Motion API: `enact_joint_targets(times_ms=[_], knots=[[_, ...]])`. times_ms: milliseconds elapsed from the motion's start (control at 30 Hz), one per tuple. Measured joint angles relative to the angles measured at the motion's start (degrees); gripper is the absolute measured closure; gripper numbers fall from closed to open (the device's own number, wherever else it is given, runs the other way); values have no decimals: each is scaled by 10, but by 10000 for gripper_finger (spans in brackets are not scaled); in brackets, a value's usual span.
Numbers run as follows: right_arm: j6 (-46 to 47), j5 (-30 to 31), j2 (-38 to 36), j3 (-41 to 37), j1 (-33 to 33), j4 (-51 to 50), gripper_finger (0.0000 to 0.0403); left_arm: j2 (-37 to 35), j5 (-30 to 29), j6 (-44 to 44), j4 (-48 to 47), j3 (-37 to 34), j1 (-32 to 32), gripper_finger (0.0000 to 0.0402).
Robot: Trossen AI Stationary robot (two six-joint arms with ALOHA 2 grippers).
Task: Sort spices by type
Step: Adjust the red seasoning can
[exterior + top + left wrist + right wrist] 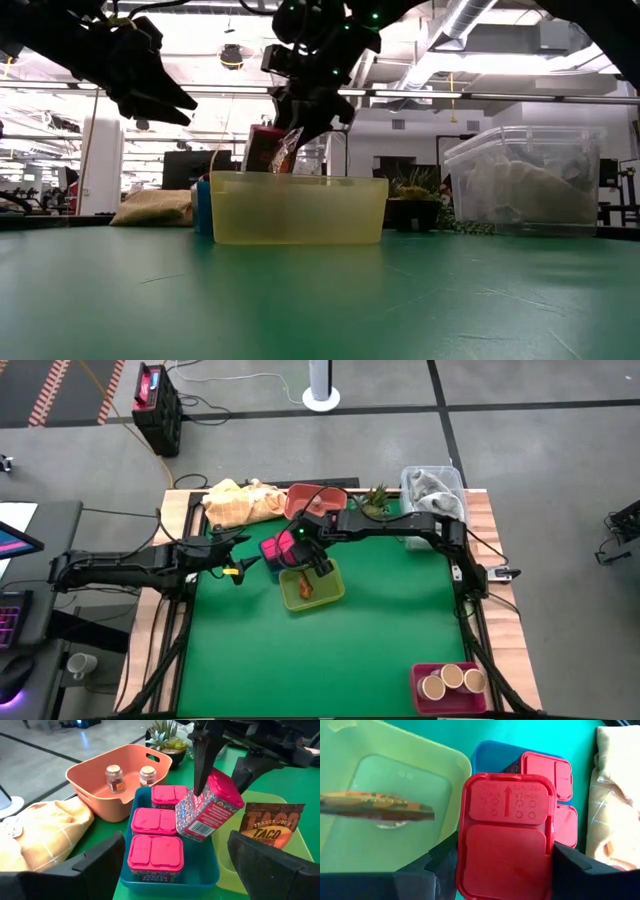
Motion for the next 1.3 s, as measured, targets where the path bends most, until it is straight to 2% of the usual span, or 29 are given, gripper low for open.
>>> enact_joint_targets(times_ms=[267, 433, 567, 767, 1100, 1300], knots=[[-2, -3, 0, -1, 1, 8, 158, 0, 7, -18, 0, 0, 0, 63], [-6, -41, 0, -10, 0, 10, 158, 0, 7, -18, -1, 0, 0, 63], [-7, -43, 0, -10, -2, 8, 158, 0, 7, -15, 2, 0, 0, 63], [29, -51, 0, -11, -15, 19, 158, 0, 7, -18, 2, 0, 0, 63], [-47, -56, 1, -11, -1, 7, 158, 0, 7, -18, 1, 0, 0, 63], [-55, -58, 1, -11, 2, 13, 158, 0, 7, -18, 0, 0, 0, 63]])
